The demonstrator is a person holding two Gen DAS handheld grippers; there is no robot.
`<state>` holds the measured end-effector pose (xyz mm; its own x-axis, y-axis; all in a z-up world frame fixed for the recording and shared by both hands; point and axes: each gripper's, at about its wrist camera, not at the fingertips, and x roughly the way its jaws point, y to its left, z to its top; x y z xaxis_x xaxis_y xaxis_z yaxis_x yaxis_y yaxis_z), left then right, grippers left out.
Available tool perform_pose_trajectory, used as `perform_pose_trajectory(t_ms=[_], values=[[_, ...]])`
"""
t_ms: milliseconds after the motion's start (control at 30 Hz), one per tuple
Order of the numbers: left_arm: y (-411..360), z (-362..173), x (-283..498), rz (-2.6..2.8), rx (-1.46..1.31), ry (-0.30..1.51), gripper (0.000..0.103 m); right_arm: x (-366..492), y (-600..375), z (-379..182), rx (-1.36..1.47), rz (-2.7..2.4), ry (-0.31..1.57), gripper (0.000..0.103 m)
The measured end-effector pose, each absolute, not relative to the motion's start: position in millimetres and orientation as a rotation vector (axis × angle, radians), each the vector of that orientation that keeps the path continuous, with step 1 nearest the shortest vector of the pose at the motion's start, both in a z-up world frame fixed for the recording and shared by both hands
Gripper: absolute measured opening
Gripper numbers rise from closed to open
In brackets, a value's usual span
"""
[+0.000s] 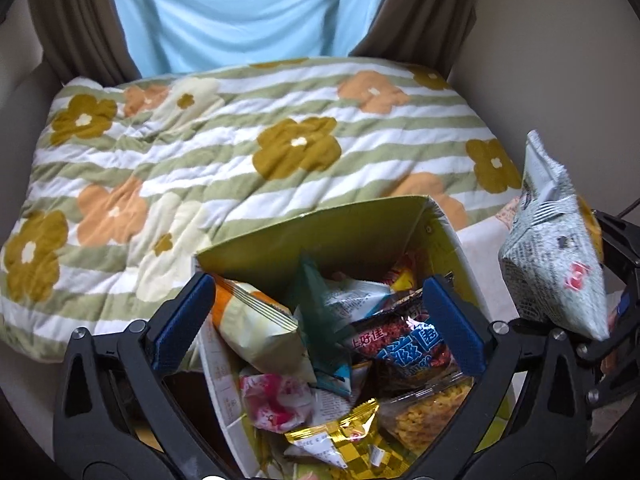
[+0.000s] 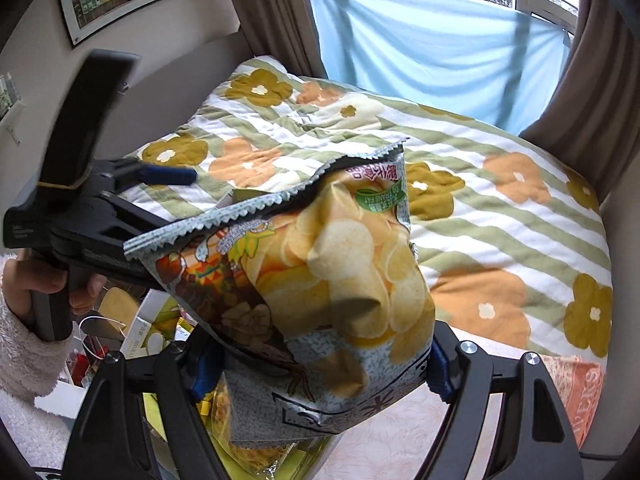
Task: Organize snacks
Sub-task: 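Carry the green packet and chip bag over the box and open both tools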
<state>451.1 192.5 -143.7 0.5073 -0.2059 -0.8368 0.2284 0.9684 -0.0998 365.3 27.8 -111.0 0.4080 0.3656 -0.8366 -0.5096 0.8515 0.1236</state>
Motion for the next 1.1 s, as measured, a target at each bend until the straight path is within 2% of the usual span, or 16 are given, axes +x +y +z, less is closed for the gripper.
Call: perform_pose_trajectory(t_ms=[500, 600, 633, 1100], values=[[231.0, -140.9, 405.6, -0.203, -0.069, 0.973, 0.103, 394.2, 62.9, -110.9, -0.319, 0.488, 0.962, 0.078], [233.2, -140.4, 401.5, -0.187, -0.064, 0.972, 0.103, 394.7, 64.6, -110.7, -0.301, 0.513, 0.936, 0.097], [233.8, -140.2, 400.0, -0.184, -0.065, 0.972, 0.103, 394.5, 63.5, -109.8, -0.283, 0.522, 0.930, 0.100], [225.0, -143.5, 382.0, -0.226, -0.071, 0.963, 0.103, 367.0, 46.1, -100.6, -0.199, 0.468, 0.906, 0.100]])
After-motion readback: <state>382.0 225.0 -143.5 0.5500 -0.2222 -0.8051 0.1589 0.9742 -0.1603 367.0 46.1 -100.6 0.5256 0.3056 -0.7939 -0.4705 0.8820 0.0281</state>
